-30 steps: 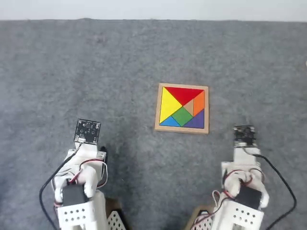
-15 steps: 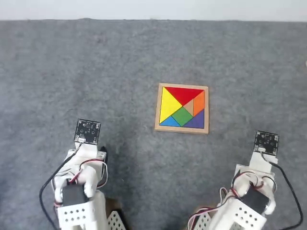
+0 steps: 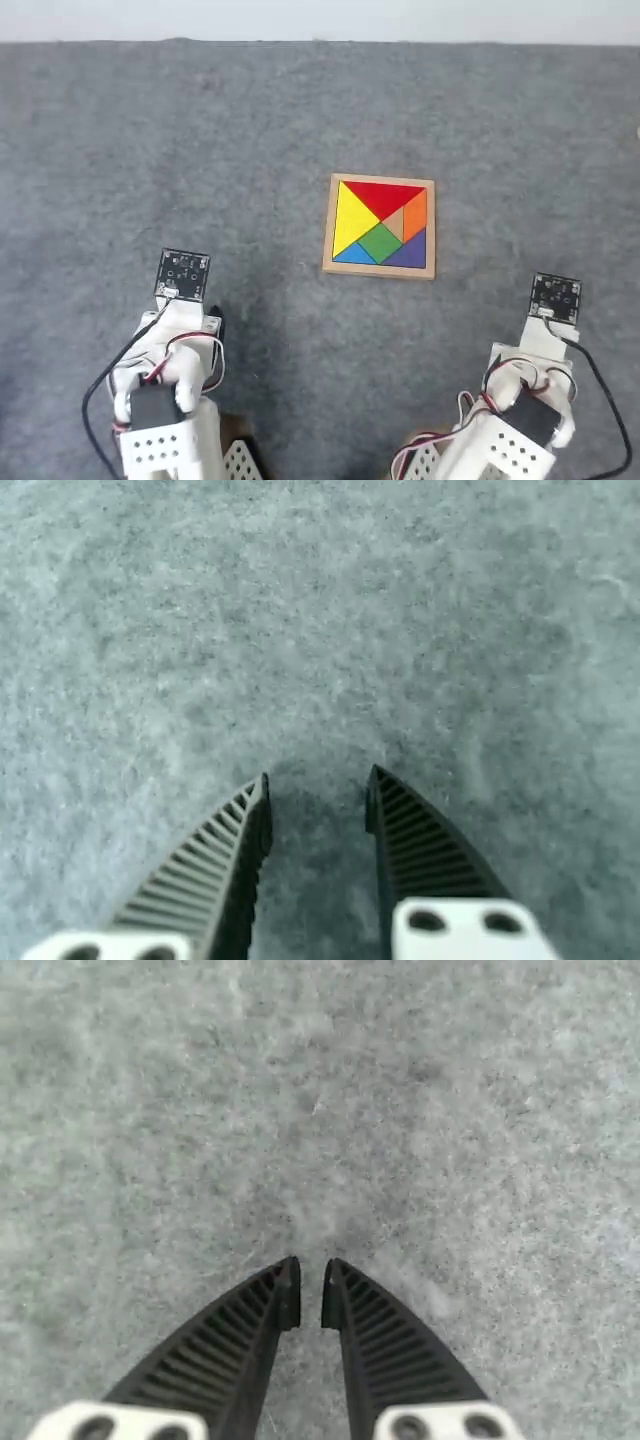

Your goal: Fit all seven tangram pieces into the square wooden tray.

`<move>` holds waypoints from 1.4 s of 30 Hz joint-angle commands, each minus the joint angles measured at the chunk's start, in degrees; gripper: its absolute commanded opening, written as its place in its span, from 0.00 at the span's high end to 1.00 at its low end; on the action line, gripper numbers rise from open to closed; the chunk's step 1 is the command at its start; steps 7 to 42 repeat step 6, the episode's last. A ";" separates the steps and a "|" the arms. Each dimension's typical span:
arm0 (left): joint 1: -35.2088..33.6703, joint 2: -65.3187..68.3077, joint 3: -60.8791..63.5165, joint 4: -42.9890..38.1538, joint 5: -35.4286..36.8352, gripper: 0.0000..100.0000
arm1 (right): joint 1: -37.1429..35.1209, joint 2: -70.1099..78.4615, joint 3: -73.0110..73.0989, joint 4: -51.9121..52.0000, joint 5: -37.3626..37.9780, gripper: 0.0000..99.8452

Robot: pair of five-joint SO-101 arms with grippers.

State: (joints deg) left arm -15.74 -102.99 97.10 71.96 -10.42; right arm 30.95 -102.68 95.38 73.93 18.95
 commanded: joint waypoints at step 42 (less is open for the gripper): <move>0.09 -0.97 -0.57 0.44 0.18 0.85 | 0.75 -0.40 1.05 0.40 0.53 0.94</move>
